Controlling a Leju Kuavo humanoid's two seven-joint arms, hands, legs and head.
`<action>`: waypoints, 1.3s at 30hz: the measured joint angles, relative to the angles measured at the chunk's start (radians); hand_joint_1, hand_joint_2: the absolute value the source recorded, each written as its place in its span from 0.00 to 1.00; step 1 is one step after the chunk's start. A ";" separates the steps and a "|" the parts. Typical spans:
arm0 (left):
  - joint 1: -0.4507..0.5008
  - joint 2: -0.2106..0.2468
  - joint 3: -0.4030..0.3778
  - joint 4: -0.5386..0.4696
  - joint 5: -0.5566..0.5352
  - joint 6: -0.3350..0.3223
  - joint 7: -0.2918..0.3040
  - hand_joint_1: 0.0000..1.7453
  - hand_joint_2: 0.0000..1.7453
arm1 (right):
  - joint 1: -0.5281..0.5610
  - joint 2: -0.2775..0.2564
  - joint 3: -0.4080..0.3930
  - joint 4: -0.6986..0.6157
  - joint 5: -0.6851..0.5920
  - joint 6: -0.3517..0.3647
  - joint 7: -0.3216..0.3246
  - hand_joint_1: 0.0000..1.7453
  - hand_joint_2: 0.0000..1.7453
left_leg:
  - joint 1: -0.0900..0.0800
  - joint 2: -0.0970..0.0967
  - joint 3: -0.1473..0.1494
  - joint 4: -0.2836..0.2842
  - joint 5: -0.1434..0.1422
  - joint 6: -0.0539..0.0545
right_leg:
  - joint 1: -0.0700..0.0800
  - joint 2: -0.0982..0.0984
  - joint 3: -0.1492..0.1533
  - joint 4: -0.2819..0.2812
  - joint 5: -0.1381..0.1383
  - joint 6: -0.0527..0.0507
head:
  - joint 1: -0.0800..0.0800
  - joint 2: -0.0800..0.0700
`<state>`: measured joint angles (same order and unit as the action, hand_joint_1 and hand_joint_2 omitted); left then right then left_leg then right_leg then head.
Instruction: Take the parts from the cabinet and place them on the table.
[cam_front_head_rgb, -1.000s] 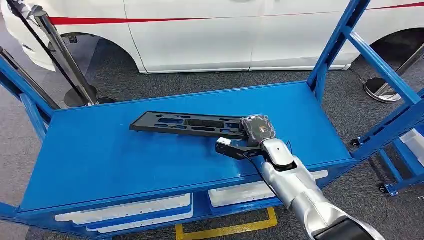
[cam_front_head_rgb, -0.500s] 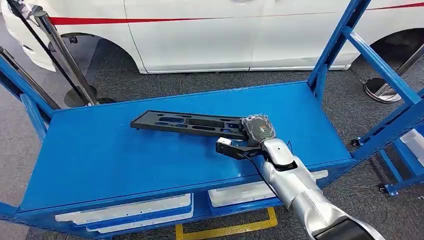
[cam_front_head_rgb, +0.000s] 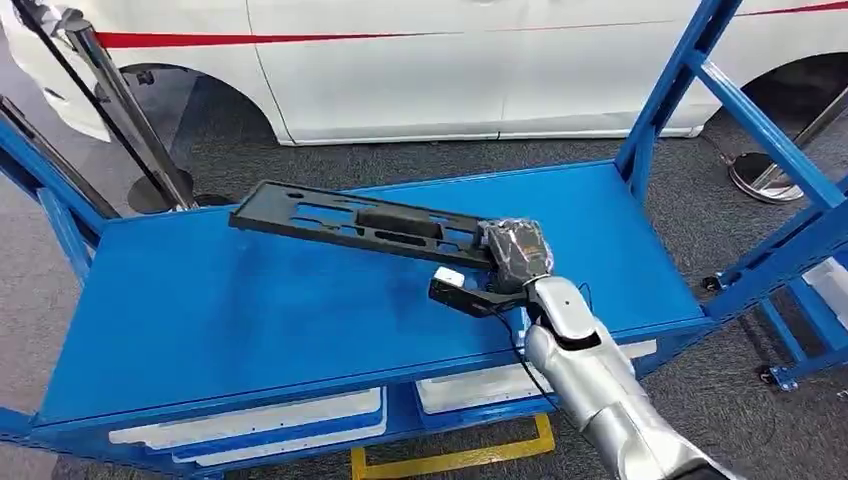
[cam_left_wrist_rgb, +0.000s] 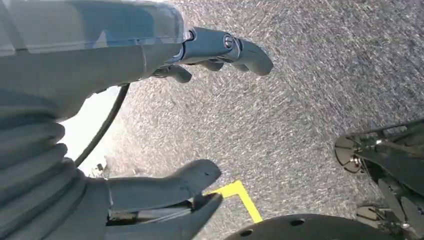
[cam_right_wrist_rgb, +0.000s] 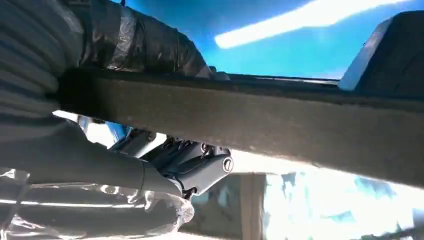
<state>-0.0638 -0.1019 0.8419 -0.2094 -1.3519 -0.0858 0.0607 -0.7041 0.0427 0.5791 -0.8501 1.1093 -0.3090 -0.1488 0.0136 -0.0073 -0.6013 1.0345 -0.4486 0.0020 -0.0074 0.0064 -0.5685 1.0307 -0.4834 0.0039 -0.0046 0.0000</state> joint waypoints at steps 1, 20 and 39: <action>0.001 0.000 0.001 0.000 0.000 0.002 0.000 0.00 1.00 | 0.004 -0.006 -0.002 -0.035 -0.003 0.000 -0.002 1.00 1.00 | 0.000 0.000 0.000 0.001 0.000 0.000 | 0.000 0.000 0.000 -0.001 0.000 0.000 | 0.000 0.000; -0.002 -0.002 0.011 0.000 -0.030 0.004 0.016 0.00 1.00 | 0.113 -0.111 -0.024 -0.374 0.028 -0.011 -0.002 1.00 1.00 | 0.007 0.012 -0.037 0.003 0.031 0.017 | -0.024 -0.005 0.031 0.018 -0.048 0.033 | 0.000 0.000; -0.009 -0.001 0.011 0.000 -0.040 0.001 0.032 0.00 1.00 | 0.139 -0.123 -0.025 -0.423 0.035 -0.007 -0.008 1.00 1.00 | -0.010 0.003 0.088 -0.016 -0.067 0.007 | -0.004 -0.006 -0.096 0.010 0.096 0.003 | -0.002 0.000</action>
<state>-0.0731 -0.1034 0.8534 -0.2090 -1.3916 -0.0851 0.0930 -0.5652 -0.0801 0.5539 -1.2733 1.1440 -0.3155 -0.1568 0.0036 -0.0040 -0.5131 1.0185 -0.5154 0.0089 -0.0113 0.0003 -0.6642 1.0407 -0.3870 0.0064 -0.0065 0.0000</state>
